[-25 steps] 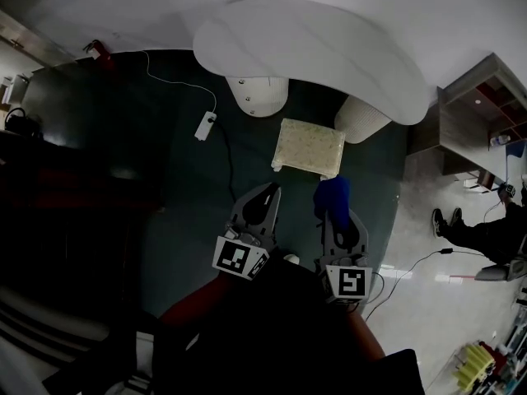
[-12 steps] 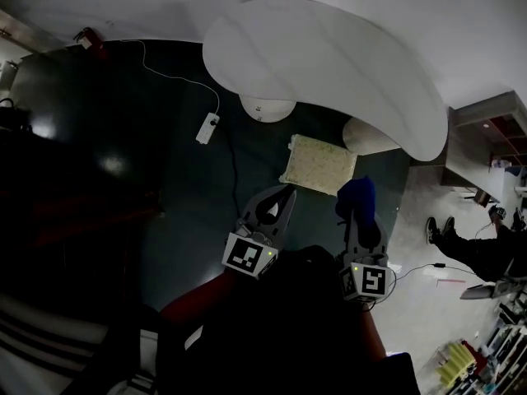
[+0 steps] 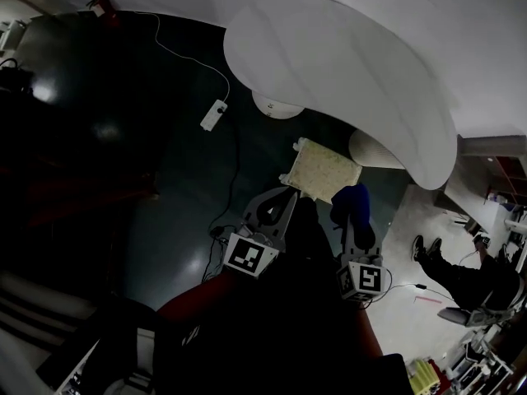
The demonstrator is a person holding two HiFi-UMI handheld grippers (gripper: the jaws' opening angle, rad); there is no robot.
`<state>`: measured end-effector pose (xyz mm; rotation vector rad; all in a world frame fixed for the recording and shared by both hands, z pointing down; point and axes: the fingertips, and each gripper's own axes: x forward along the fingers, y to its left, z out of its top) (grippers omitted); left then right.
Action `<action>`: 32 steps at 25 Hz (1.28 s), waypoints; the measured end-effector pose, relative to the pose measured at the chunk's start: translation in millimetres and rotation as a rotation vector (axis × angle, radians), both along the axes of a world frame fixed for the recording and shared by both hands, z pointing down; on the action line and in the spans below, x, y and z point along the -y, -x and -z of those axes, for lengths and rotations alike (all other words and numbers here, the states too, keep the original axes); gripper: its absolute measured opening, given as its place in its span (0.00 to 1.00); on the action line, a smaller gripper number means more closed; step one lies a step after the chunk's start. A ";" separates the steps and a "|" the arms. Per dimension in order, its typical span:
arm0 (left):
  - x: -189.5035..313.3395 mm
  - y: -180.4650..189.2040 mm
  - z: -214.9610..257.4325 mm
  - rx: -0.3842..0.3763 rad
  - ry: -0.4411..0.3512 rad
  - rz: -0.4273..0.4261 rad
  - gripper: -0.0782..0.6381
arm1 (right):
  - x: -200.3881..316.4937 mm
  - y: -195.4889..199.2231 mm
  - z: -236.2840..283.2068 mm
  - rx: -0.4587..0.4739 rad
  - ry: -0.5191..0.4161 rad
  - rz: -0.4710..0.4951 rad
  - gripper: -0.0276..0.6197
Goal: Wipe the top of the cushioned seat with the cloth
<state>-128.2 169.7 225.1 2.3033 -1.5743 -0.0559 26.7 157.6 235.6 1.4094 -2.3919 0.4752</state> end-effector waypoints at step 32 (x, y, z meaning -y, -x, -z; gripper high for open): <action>97.9 -35.3 -234.9 0.054 0.236 0.109 0.15 | 139.0 28.3 -313.4 0.221 0.399 0.088 0.19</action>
